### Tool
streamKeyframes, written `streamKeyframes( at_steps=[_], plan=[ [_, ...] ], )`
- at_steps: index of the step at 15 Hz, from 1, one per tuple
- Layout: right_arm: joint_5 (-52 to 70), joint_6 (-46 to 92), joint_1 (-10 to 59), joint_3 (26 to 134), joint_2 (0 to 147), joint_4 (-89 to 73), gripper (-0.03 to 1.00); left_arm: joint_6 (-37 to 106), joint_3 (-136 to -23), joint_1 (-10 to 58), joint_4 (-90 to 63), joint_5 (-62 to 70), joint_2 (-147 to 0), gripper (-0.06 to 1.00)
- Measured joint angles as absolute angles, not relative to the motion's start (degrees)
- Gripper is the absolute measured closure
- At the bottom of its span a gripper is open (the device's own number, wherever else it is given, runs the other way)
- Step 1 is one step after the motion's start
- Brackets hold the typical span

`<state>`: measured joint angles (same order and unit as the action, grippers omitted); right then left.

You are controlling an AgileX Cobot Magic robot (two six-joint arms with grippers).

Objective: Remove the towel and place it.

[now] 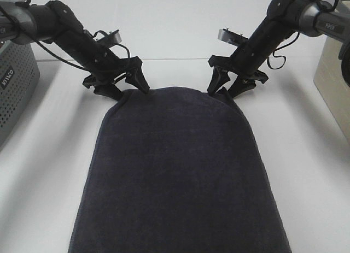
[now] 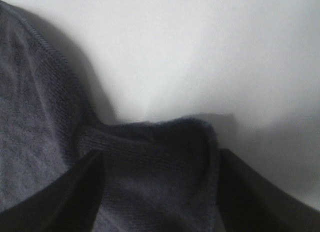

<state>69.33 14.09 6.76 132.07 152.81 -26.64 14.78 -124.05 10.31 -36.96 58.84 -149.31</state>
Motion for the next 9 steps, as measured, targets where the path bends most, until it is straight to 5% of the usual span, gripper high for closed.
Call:
streamKeyframes(
  at_steps=[4,7,9],
  plan=[
    [68.87,13.29,6.76,132.07,152.87,-23.2,0.62,13.58,-124.05,10.31,-34.09,58.44,-149.6,0.46],
    [69.04,13.18,6.65,132.07,153.15,-22.0,0.95,13.46,-124.05,10.31,-32.89,58.21,-149.94,0.85],
    [69.04,13.18,6.65,132.07,153.15,-21.83,0.96,13.52,-124.05,10.31,-32.89,58.04,-150.06,0.93]
  ],
)
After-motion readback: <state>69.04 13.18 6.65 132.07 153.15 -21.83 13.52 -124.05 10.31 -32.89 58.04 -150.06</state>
